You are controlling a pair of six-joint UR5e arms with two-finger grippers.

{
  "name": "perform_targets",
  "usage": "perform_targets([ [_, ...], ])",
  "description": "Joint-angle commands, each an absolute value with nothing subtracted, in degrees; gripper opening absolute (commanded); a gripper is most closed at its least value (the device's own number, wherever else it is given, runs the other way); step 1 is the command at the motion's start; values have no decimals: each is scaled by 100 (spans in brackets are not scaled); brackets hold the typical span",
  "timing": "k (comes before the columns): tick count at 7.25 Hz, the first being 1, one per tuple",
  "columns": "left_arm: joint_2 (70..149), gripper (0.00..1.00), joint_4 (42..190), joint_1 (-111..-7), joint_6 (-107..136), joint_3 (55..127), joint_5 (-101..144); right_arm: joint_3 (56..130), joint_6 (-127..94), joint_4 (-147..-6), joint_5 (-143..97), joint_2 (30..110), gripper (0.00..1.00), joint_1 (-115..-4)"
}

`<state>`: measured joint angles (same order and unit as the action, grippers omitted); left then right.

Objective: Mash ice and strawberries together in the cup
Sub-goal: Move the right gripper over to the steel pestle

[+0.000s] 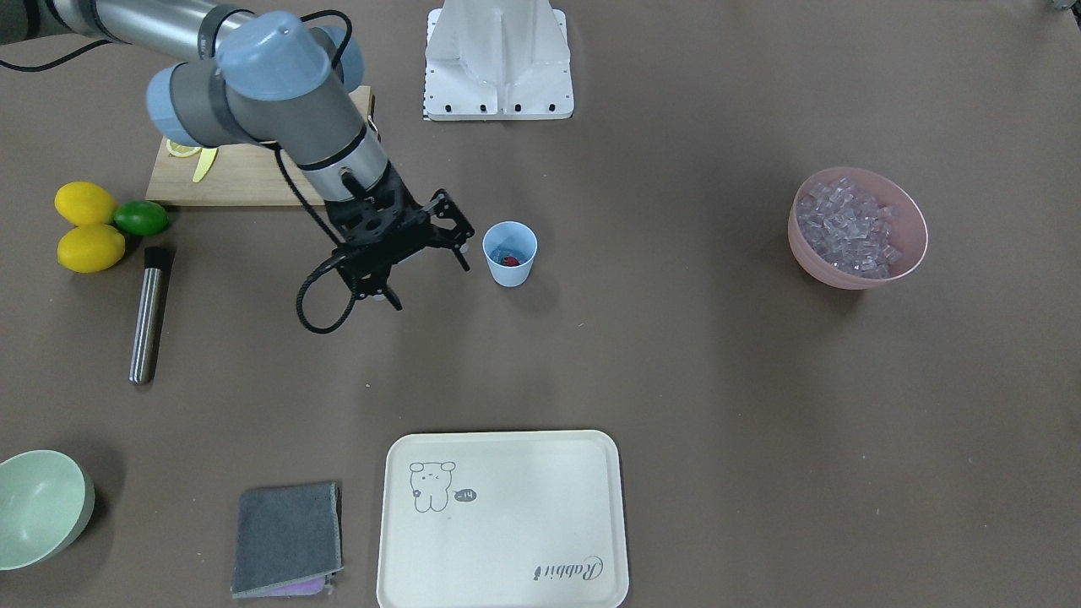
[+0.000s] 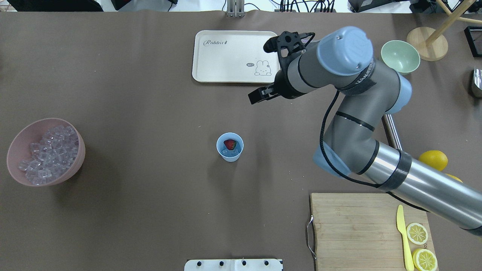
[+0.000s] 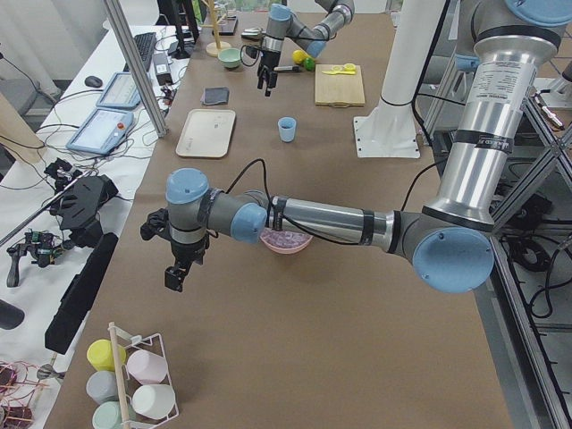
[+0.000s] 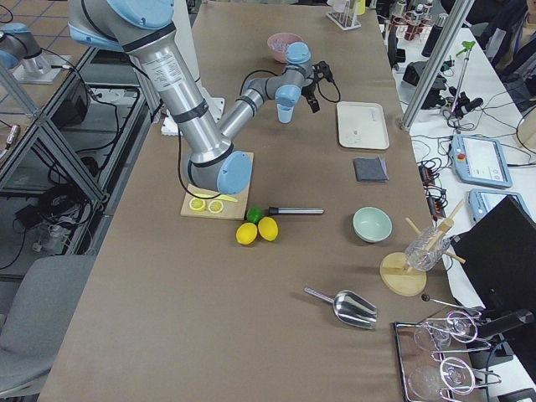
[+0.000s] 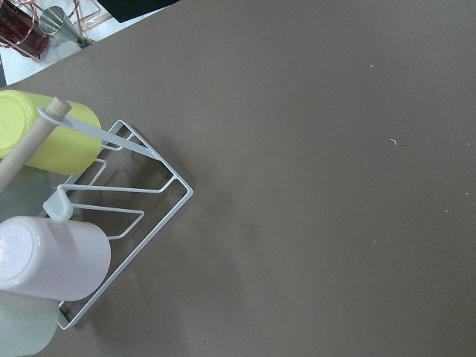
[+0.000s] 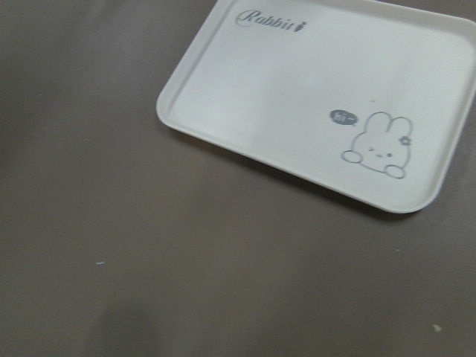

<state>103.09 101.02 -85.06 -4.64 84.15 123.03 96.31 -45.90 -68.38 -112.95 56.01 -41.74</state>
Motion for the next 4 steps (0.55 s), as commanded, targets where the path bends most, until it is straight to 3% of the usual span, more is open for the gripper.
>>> perform_targets([
  [1, 10475, 98, 10055, -8508, -448, 8228, 12305, 9615, -4509, -7178, -11906, 5862, 100, -4901],
  [4, 10713, 98, 10046, -8640, -466, 7998, 12305, 9659, -4500, -7681, -12014, 6430, 100, -5526],
])
